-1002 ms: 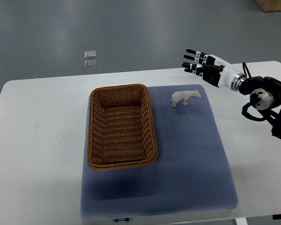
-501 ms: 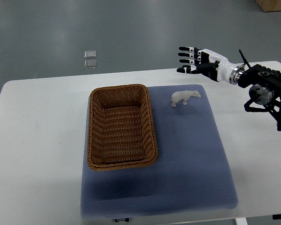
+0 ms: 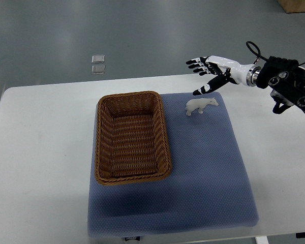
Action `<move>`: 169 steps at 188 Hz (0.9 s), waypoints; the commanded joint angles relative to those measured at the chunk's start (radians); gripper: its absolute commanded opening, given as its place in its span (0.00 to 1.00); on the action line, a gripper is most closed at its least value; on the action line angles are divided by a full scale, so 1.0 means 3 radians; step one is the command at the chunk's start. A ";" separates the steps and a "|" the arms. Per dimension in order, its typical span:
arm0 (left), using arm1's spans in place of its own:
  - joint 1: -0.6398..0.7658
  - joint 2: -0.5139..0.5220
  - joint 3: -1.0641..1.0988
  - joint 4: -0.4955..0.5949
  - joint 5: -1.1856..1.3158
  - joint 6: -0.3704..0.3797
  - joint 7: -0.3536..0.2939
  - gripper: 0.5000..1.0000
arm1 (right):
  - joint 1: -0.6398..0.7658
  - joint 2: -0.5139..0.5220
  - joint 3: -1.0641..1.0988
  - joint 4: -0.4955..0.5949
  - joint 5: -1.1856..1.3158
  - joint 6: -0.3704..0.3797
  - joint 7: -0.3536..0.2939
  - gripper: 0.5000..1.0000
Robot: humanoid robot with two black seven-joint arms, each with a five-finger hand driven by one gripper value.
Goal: Place white bear in brown basket with right hand
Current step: 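Move the right hand over the white bear and lower it, then close the right hand fingers around the white bear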
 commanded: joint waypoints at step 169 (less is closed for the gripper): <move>0.0000 0.0000 0.0000 0.0000 0.0000 0.0000 0.0000 1.00 | 0.0014 0.0292 -0.0589 -0.0126 -0.0926 -0.0574 -0.0023 0.83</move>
